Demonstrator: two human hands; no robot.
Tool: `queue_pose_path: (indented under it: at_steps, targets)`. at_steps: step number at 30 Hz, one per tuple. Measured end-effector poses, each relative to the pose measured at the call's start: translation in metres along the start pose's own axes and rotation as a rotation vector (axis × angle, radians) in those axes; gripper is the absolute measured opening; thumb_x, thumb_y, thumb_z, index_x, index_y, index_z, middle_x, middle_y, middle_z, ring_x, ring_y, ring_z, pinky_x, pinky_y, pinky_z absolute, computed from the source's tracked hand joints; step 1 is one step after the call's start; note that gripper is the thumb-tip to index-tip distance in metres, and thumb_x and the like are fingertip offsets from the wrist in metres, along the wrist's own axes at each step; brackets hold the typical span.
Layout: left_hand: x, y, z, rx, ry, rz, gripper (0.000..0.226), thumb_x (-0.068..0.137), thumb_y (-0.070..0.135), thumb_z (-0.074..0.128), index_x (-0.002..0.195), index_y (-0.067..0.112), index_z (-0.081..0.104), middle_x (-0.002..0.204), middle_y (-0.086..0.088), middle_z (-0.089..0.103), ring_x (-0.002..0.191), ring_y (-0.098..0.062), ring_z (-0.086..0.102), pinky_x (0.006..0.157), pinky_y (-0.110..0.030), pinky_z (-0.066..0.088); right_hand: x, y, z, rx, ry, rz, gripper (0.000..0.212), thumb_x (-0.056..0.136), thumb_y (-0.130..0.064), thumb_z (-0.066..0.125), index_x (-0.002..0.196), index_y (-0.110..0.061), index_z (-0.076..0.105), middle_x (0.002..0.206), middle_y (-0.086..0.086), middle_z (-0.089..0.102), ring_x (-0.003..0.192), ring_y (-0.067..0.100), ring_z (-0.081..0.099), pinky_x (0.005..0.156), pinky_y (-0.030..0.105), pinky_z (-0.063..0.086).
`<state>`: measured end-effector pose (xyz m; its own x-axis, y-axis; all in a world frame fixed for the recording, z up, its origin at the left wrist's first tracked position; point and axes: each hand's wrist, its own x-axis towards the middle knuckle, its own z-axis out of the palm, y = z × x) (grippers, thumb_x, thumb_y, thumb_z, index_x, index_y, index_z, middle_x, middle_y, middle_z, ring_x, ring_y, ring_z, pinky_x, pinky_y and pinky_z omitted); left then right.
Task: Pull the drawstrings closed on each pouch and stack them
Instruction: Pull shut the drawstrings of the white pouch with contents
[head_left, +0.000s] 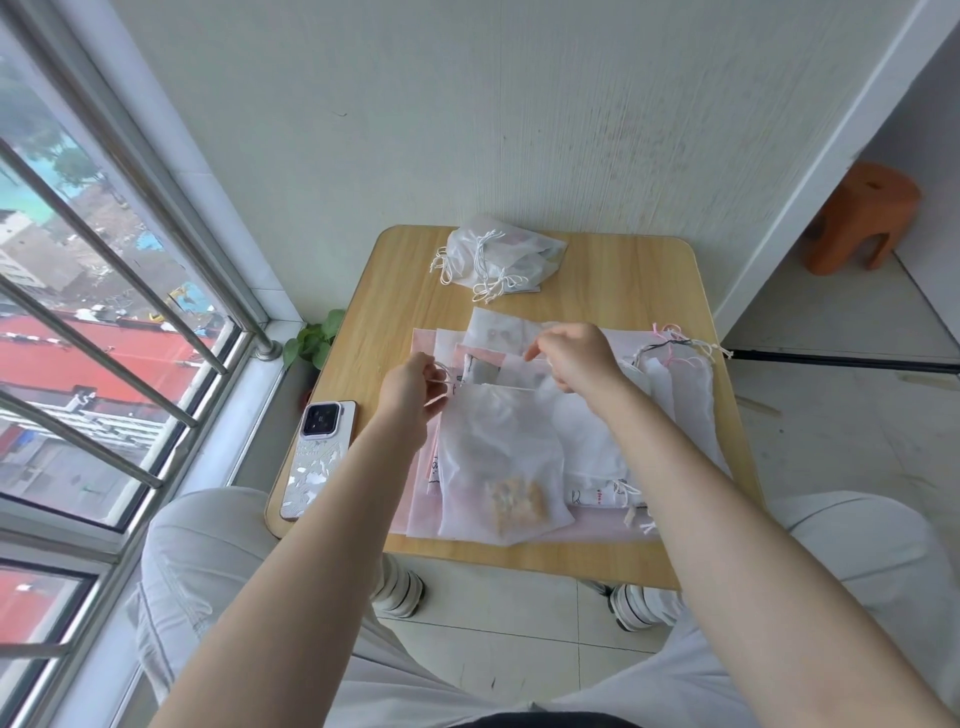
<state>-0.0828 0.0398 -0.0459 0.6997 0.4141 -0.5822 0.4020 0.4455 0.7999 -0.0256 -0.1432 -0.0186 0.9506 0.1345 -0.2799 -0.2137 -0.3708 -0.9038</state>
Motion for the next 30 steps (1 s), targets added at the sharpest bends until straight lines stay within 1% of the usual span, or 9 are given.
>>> queue_pose_path:
  at_steps: [5,8,12,15,18,20,23,26,30]
  targets:
    - [-0.001,-0.002,0.001,0.222,0.002,0.078,0.023,0.089,0.018,0.054,0.067,0.011,0.053,0.066,-0.002,0.055,0.063,-0.017,0.054,0.07,-0.031,0.049,-0.002,-0.001,0.003,-0.549,-0.217,-0.159,0.027,0.08,-0.016,0.055,0.054,-0.018,0.061,0.053,-0.006,0.045,0.054,0.013,0.039,0.051,0.024,0.03]
    - [0.0,0.002,-0.001,0.371,-0.019,0.149,0.023,0.09,0.018,0.051,0.069,0.011,0.056,0.068,0.0,0.055,0.063,-0.016,0.052,0.065,-0.027,0.044,0.0,0.0,0.003,-0.71,-0.311,-0.124,0.016,0.077,-0.014,0.055,0.073,-0.001,0.063,0.065,0.001,0.045,0.062,0.016,0.039,0.057,0.026,0.031]
    - [0.002,0.006,0.002,0.455,0.027,0.222,0.023,0.087,0.014,0.046,0.069,0.01,0.06,0.067,-0.003,0.054,0.063,-0.019,0.049,0.062,-0.03,0.041,-0.005,-0.008,0.003,-0.797,-0.439,-0.088,0.02,0.081,-0.017,0.058,0.091,-0.01,0.073,0.092,0.003,0.07,0.088,0.024,0.065,0.065,0.025,0.043]
    - [0.006,0.008,0.004,0.47,0.134,0.296,0.018,0.082,0.02,0.043,0.071,0.01,0.054,0.069,-0.008,0.05,0.067,-0.022,0.043,0.063,-0.035,0.034,-0.005,-0.01,0.003,-0.845,-0.459,-0.115,0.016,0.084,-0.02,0.059,0.09,-0.009,0.07,0.1,0.004,0.07,0.096,0.025,0.063,0.07,0.027,0.044]
    - [0.008,0.007,0.002,0.623,0.335,0.378,0.01,0.084,0.019,0.049,0.091,0.014,0.051,0.095,-0.004,0.056,0.084,-0.026,0.051,0.069,-0.034,0.04,-0.009,-0.014,-0.002,-0.814,-0.447,-0.173,0.006,0.09,-0.026,0.062,0.091,-0.02,0.065,0.086,-0.011,0.056,0.088,0.014,0.053,0.064,0.022,0.04]
    - [0.007,0.005,0.0,0.806,0.413,0.472,0.034,0.081,0.009,0.054,0.115,0.015,0.05,0.12,-0.004,0.048,0.111,-0.024,0.048,0.081,-0.032,0.039,-0.01,-0.015,-0.003,-0.798,-0.417,-0.205,0.008,0.091,-0.026,0.063,0.095,-0.019,0.065,0.081,-0.015,0.049,0.085,0.011,0.049,0.06,0.018,0.036]
    - [0.002,0.006,0.009,0.957,0.131,0.672,0.031,0.084,0.011,0.057,0.114,0.019,0.061,0.122,-0.001,0.057,0.113,-0.02,0.052,0.086,-0.026,0.04,-0.01,-0.016,0.0,-0.791,-0.397,-0.223,0.013,0.09,-0.025,0.063,0.099,-0.017,0.068,0.08,-0.015,0.047,0.084,0.011,0.049,0.06,0.019,0.037]
    - [-0.005,0.004,0.021,0.925,-0.267,0.533,0.016,0.084,0.021,0.056,0.084,0.03,0.069,0.091,0.009,0.07,0.09,-0.018,0.065,0.077,-0.031,0.052,-0.011,-0.018,0.002,-0.802,-0.386,-0.242,0.017,0.09,-0.025,0.061,0.103,-0.017,0.07,0.089,-0.007,0.053,0.089,0.015,0.052,0.07,0.024,0.039]
    - [-0.008,0.001,0.022,1.068,-0.242,0.537,0.021,0.088,0.022,0.057,0.067,0.022,0.058,0.066,0.009,0.052,0.063,-0.015,0.048,0.059,-0.026,0.038,-0.012,-0.019,0.001,-0.795,-0.36,-0.243,0.018,0.091,-0.023,0.058,0.103,-0.015,0.07,0.091,-0.006,0.053,0.09,0.015,0.052,0.072,0.024,0.039]
